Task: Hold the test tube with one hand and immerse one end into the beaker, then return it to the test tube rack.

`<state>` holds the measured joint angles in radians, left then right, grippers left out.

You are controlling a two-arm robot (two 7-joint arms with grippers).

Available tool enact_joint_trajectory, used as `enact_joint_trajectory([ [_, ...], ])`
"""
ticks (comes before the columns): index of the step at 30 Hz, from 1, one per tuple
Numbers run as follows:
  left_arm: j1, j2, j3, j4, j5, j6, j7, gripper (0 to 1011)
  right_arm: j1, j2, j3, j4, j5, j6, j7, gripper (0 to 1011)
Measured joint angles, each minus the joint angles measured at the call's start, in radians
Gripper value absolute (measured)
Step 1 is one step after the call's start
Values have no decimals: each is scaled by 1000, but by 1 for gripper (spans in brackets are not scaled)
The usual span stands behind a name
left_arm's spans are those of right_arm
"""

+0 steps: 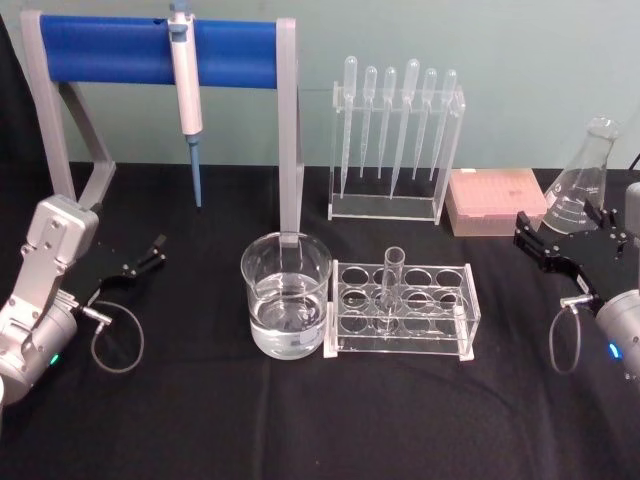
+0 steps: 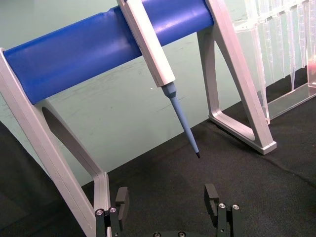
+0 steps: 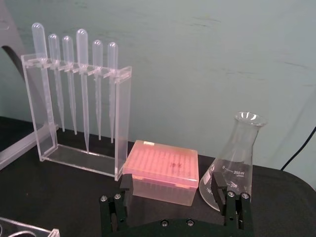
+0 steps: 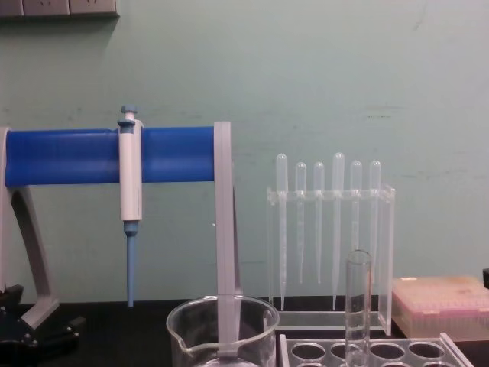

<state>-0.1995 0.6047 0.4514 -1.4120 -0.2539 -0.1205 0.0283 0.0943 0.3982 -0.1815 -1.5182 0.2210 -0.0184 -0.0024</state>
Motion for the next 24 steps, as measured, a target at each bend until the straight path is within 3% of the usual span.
enact_joint_trajectory([
  [3,0,0,0,0,0,0,0,1000,-3,1,-3,8,-19,-12,10,1003],
  [24,0,0,0,0,0,0,0,1000,-2,-1,-2,7,-13,-8,7,1003],
])
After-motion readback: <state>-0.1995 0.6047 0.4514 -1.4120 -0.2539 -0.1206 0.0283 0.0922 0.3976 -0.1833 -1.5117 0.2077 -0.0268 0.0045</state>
